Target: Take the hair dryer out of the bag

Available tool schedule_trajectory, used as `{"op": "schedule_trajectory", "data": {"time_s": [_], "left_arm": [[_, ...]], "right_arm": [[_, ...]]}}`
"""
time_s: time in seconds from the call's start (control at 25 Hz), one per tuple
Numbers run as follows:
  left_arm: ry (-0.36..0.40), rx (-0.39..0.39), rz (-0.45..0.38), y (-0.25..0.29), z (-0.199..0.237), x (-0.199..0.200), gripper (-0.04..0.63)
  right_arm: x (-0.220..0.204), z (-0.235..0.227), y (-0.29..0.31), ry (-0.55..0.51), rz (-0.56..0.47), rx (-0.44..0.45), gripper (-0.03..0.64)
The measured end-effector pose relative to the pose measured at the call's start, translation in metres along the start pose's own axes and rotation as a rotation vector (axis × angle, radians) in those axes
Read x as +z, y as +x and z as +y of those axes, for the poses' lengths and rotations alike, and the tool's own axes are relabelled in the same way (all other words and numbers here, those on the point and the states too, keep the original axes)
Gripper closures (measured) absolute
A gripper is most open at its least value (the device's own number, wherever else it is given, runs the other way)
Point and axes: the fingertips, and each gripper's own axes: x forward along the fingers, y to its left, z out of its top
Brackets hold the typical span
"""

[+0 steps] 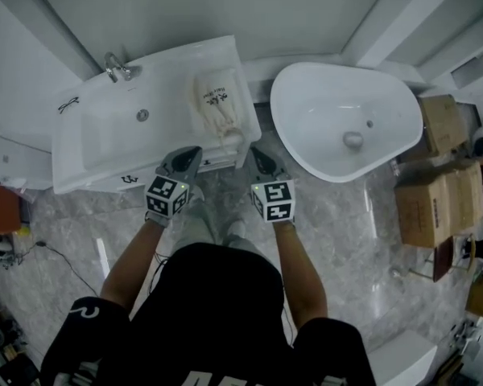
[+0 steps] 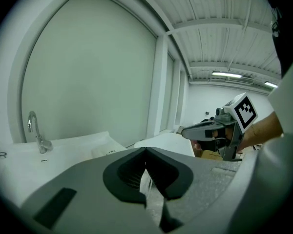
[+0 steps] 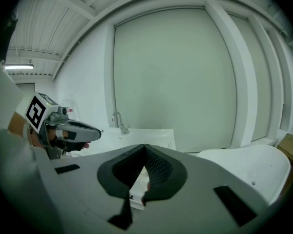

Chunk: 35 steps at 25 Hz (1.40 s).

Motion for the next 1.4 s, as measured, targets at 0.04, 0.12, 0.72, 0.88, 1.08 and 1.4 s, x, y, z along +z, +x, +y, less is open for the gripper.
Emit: {"op": "schedule_trajectory", "data": {"time_s": [0.04, 0.12, 0.72, 0.88, 1.08, 1.4], "left_arm": [[-0.001, -0.01, 0.012, 0.009, 0.007, -0.004, 0.597], [0.007, -0.032, 0.044, 0.028, 0.022, -0.014, 0.597], [0.105, -0.259, 0.295, 0.147, 0.075, -0.099, 0.597], [0.133, -0.302, 0.359, 0.166, 0.07, -0.12, 0.597], [0.172, -0.289, 0.413, 0.195, 0.064, -0.138, 0.546], [0.262, -0.225, 0.506, 0.233, 0.065, -0.165, 0.497]], "right_arm": [[-0.002, -0.003, 0.008, 0.007, 0.009, -0.01, 0.626], [-0.009, -0.009, 0.022, 0.02, 0.031, -0.032, 0.626], [-0.069, -0.032, 0.121, 0.162, 0.166, -0.228, 0.626], [-0.082, -0.039, 0.13, 0.194, 0.172, -0.269, 0.626], [-0.106, -0.05, 0.135, 0.238, 0.195, -0.289, 0.626], [-0.128, -0.068, 0.141, 0.266, 0.228, -0.258, 0.626]]}}
